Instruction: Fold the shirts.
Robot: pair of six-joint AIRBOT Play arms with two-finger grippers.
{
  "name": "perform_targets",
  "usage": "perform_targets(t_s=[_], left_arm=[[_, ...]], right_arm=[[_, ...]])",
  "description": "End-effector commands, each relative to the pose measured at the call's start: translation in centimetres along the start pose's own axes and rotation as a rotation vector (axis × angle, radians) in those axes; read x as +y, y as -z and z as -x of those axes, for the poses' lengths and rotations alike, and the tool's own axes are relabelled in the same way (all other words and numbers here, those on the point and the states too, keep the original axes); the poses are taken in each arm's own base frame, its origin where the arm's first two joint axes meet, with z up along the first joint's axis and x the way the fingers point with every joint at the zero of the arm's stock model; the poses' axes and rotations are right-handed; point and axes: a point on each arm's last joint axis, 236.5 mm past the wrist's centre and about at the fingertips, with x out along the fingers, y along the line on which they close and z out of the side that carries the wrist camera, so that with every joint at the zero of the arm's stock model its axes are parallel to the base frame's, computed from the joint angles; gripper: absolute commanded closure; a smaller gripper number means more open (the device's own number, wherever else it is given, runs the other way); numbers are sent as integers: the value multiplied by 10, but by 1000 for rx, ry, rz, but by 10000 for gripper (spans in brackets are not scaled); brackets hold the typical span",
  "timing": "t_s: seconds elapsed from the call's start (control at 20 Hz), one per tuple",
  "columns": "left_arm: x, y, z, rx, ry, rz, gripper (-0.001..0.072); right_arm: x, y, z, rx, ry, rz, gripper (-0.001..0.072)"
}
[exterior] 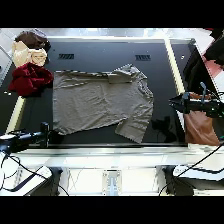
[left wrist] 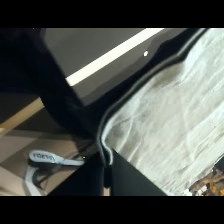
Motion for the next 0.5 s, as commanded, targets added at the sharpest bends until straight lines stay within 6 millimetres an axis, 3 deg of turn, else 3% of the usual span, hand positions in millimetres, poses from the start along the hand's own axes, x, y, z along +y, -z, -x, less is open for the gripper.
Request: perform_targets(t_s=[0.0, 0.2, 0.45], left_arm=[[-10, -4, -3, -12, 40, -16, 697], [-29, -11, 1, -37, 104, -27, 697], [-37, -12, 3, -49, 137, -63, 697]], right_arm=[[2, -1, 3, -11, 12, 26, 322], [-29, 3, -6, -39, 86, -65, 322], [-56, 51, -57, 82, 112, -172, 322]])
